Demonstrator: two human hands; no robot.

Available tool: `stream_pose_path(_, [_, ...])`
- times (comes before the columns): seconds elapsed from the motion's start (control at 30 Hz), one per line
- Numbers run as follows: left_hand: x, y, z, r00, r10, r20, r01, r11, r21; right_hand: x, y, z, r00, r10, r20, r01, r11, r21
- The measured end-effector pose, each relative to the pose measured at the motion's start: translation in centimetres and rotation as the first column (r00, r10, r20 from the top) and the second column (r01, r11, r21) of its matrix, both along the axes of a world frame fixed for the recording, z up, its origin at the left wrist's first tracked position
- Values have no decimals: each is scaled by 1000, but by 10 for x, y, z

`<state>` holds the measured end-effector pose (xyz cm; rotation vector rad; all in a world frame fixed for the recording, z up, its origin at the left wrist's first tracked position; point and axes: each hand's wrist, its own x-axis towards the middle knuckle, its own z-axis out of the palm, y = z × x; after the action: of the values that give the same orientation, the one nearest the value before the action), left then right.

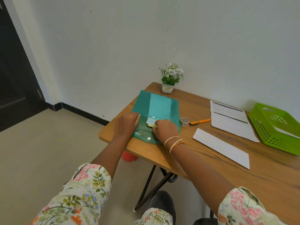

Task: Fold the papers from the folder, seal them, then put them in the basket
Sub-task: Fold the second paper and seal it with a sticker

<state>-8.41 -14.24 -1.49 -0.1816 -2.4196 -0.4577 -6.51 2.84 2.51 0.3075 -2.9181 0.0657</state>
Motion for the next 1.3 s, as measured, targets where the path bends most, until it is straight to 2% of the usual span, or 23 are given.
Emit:
stream_pose_path(0.17, [-2,0,-2,1000,14,6,-14,1000,-15,0,1,-4,997,13,-74,-11,999,30])
stream_pose_path(0.3, [-6,-1,-5,999,11,43,-10,1000,-5,2,1,-6,998,-26,-60,22,997,-78])
stream_pose_path(0.4, [-7,-1,-6,998,16,66,-16,1000,-7,4,3,-4,997,-69,-17,63,969,-237])
stream_pose_path(0.5, [-7,-1,-6,997,19,73,-19,1000,-1,3,8,-4,992,-77,105,115,892,-437])
stream_pose_path(0.63, [-8,-1,-7,996,20,91,-21,1000,10,4,16,4,978,59,201,90,750,-655])
stream_pose_path(0.7, [-8,0,-7,996,12,90,-13,1000,18,9,19,10,979,132,154,16,707,-707])
stream_pose_path(0.83, [-10,-1,-8,991,-2,132,-1,1000,18,23,30,26,984,160,-84,-162,575,-802])
stream_pose_path(1.0, [-9,-3,-3,972,-105,213,98,994,44,27,48,55,968,49,-247,-220,636,-740])
stream_pose_path(1.1, [-5,-11,-2,948,-170,270,159,985,63,27,62,77,926,-42,-376,-269,624,-733])
stream_pose_path(1.2, [-1,-17,6,905,-218,366,212,976,57,29,75,99,901,-157,-404,-246,581,-775])
stream_pose_path(1.3, [-3,-13,20,870,-145,472,188,981,-46,29,86,114,891,-234,-390,-210,548,-809])
